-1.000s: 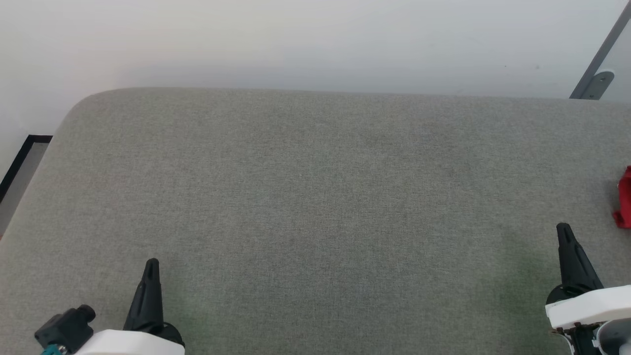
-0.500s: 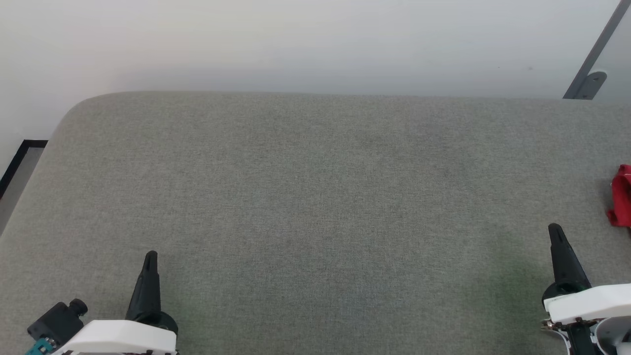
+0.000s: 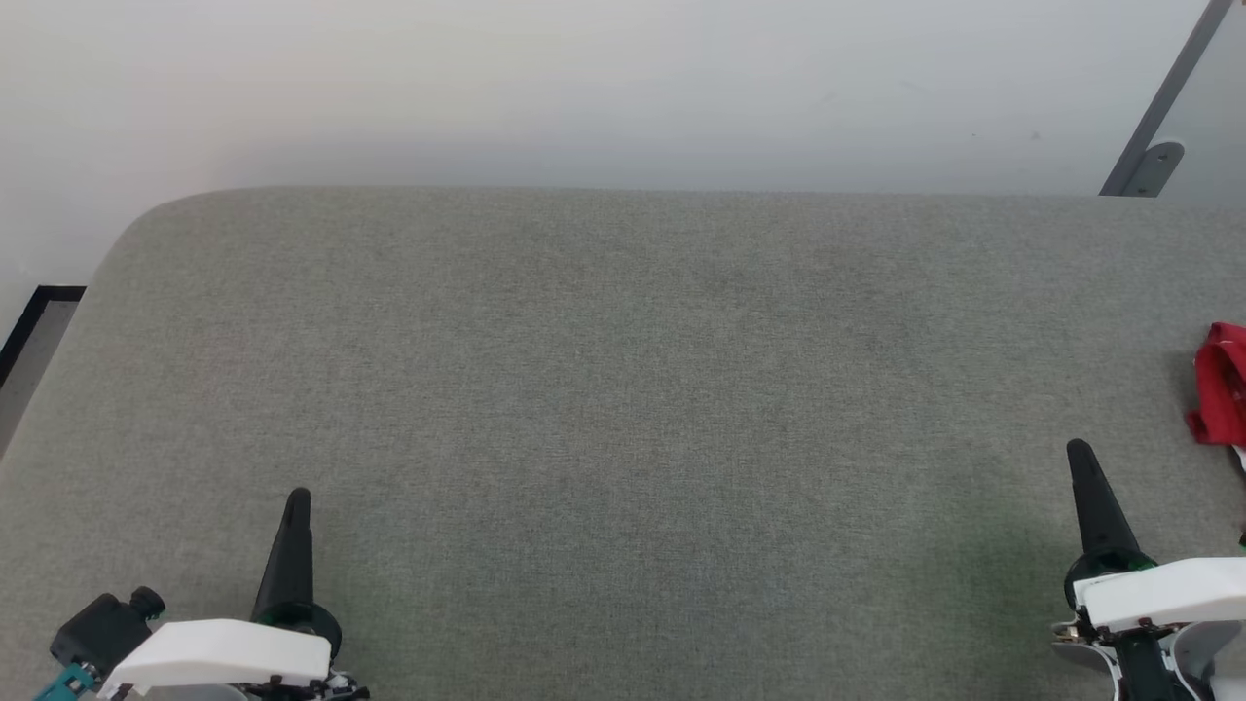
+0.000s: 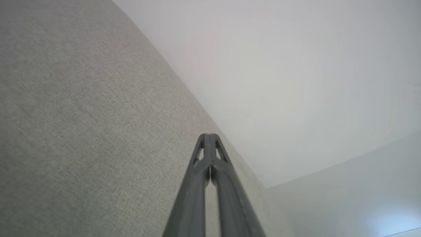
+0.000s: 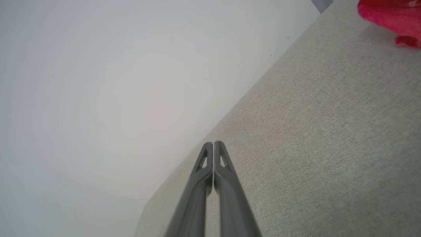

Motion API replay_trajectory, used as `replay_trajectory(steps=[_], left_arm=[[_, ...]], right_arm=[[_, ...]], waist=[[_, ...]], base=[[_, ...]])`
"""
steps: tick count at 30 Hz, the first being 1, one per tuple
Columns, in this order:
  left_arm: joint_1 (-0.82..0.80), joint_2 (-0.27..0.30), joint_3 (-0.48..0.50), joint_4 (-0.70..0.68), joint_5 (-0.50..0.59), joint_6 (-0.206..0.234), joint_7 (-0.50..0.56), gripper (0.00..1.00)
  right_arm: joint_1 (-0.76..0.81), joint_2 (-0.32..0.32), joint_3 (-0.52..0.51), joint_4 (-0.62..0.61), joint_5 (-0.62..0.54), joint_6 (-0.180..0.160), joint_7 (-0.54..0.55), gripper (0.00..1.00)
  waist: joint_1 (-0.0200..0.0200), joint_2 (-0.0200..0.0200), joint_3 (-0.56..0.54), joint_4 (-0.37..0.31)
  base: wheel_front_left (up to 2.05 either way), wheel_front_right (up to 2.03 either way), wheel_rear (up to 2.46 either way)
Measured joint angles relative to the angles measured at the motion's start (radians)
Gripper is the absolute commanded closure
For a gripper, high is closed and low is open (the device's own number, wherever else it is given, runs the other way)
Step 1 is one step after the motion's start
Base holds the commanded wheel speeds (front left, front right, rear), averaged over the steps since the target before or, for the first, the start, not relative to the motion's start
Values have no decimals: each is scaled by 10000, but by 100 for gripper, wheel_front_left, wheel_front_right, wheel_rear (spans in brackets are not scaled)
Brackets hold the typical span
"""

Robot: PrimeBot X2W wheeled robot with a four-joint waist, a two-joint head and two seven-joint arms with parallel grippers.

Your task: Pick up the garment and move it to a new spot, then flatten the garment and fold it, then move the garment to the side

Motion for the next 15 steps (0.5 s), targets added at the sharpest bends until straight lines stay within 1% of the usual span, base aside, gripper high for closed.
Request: replay_trajectory(steps=[15], left_arm=[[-253,-38,104,150,-1484,2,395,100]], right_arm=[[-174,217,-21,115,1358,-2,336,100]], waist=[[0,0,-66,-121]], base=[[0,0,0]])
